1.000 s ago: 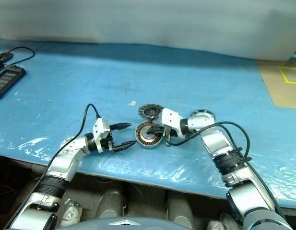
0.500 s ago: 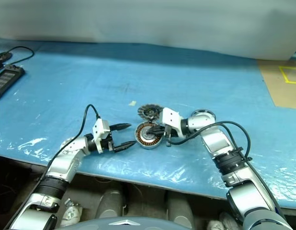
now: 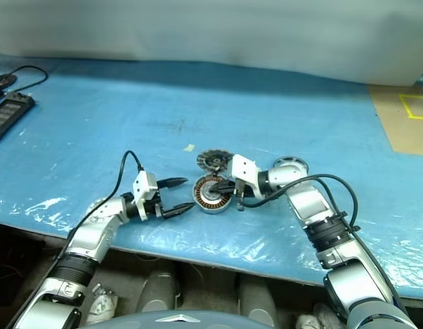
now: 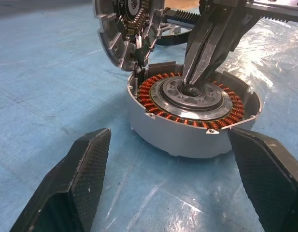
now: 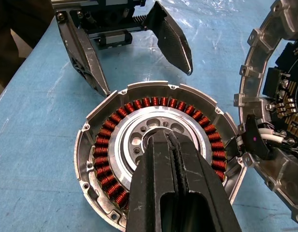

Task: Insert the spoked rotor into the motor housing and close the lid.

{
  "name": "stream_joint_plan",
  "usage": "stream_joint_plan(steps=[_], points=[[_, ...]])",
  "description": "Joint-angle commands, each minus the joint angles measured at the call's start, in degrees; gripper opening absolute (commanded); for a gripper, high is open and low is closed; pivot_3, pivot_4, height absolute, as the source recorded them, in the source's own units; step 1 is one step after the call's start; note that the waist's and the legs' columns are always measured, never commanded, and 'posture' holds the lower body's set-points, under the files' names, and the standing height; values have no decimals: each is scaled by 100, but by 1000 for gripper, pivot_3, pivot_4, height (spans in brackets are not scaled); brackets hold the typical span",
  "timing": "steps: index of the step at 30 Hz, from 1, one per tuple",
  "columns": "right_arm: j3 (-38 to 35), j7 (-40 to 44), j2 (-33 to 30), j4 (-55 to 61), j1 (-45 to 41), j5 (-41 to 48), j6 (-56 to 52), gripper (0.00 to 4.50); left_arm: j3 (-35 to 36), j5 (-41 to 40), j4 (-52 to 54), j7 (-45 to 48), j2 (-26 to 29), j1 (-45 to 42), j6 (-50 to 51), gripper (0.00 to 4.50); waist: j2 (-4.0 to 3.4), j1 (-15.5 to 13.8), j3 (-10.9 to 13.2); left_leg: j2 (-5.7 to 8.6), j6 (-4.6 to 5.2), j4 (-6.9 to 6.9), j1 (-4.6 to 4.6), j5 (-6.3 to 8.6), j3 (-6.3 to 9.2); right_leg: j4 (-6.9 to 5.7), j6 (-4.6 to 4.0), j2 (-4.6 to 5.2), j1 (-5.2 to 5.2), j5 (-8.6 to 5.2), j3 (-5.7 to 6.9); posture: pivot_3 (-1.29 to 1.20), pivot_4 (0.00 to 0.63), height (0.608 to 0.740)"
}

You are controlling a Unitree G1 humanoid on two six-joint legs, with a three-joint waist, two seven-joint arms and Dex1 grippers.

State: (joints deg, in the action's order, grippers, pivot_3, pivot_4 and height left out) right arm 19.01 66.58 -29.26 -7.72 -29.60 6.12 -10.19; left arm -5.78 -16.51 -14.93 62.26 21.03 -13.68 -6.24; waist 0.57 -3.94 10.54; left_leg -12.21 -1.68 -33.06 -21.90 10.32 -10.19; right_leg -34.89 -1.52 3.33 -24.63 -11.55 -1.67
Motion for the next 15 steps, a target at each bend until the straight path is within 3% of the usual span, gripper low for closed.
stream_joint_plan(steps=[1, 15], points=[[227, -119, -67, -393, 83, -425, 207, 12, 6, -7, 118, -14, 5, 10, -70, 4085, 0, 2, -1, 0, 0, 0, 3, 0, 0, 0, 0, 0, 2, 0, 0, 0, 150, 740], [338, -59, -144, -542, 155, -607, 485, 12, 21, -13, 127, -11, 26, 23, -55, 4085, 8, 1, -19, -1, 0, 9, 42, 1, 1, 9, 6, 5, 42, -4, -2, 0, 150, 740]])
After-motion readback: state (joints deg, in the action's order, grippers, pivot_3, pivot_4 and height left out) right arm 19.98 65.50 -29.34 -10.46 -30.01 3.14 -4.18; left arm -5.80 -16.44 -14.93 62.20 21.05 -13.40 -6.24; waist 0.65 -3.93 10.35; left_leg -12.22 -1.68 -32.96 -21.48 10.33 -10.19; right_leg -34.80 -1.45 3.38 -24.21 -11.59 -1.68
